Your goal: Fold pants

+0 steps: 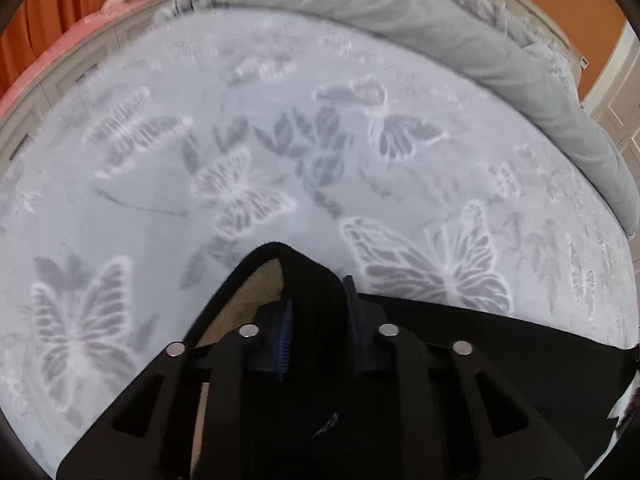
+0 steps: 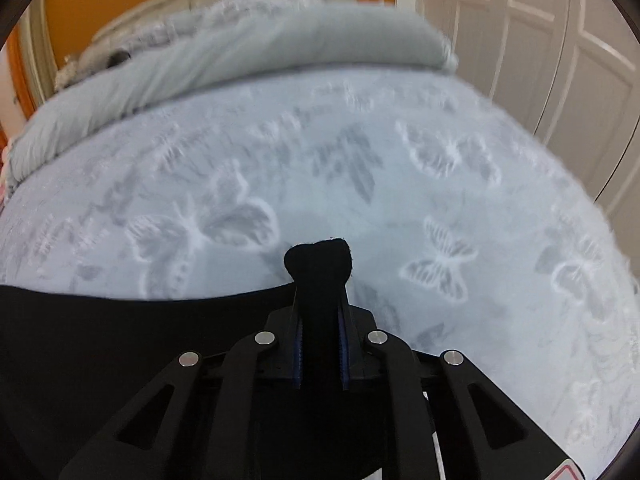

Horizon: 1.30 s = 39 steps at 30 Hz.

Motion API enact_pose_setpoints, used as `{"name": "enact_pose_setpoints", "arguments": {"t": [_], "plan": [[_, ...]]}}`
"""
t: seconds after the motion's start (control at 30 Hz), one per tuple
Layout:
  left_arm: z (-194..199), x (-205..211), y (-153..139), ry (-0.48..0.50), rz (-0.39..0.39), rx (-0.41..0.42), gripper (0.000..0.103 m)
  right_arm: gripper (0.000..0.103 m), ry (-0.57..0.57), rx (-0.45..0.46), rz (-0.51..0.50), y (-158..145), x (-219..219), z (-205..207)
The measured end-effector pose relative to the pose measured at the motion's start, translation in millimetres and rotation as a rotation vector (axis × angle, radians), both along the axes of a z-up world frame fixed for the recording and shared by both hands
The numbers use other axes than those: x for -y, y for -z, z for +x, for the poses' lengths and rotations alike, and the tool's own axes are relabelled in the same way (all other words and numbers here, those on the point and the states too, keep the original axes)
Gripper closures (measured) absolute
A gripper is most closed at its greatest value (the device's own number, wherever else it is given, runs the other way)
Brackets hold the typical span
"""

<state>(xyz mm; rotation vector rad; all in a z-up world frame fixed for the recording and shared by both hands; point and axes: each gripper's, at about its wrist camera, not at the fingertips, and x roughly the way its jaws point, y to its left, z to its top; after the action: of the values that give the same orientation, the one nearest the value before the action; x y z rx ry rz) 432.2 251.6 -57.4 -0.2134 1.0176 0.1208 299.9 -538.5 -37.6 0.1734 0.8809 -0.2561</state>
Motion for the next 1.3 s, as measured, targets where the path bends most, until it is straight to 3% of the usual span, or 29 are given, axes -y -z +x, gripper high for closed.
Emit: {"name": "enact_pose_setpoints", "arguments": {"t": [0.03, 0.13, 0.4, 0.57, 0.73, 0.9, 1.1, 1.17, 1.3], "plan": [[-7, 0, -11, 0.0, 0.025, 0.027, 0.087, 0.092, 0.0, 0.049, 0.005, -14, -2, -10], [-37, -13, -53, 0.003, -0.067, 0.119, 0.087, 0.092, -0.02, 0.146, 0.009, -51, -8, -40], [-117, -21, -129, 0.052, -0.099, 0.244, 0.087, 0.092, -0.059, 0.23, -0.01, -115, -17, -107], [-172, -25, -149, 0.085, -0.125, 0.29, 0.087, 0.092, -0.096, 0.26, -0.019, -136, -25, -151], [-228, -37, -131, 0.094, -0.15, 0.267, 0.087, 0.092, -0.123, 0.231, -0.013, -128, -28, -191], [-265, -50, -81, 0.057, -0.14, 0.186, 0.087, 0.092, -0.123, 0.15, 0.002, -92, -28, -222], [-280, -52, -29, 0.026, -0.121, 0.112, 0.087, 0.091, -0.078, 0.047, 0.045, -38, -26, -242], [-285, -53, -16, 0.006, -0.123, 0.085, 0.08, 0.087, -0.051, 0.018, 0.063, -21, -23, -250], [-307, -66, 0, -0.035, -0.234, 0.052, 0.059, 0.07, -0.003, -0.018, 0.115, 1, -12, -273]]}}
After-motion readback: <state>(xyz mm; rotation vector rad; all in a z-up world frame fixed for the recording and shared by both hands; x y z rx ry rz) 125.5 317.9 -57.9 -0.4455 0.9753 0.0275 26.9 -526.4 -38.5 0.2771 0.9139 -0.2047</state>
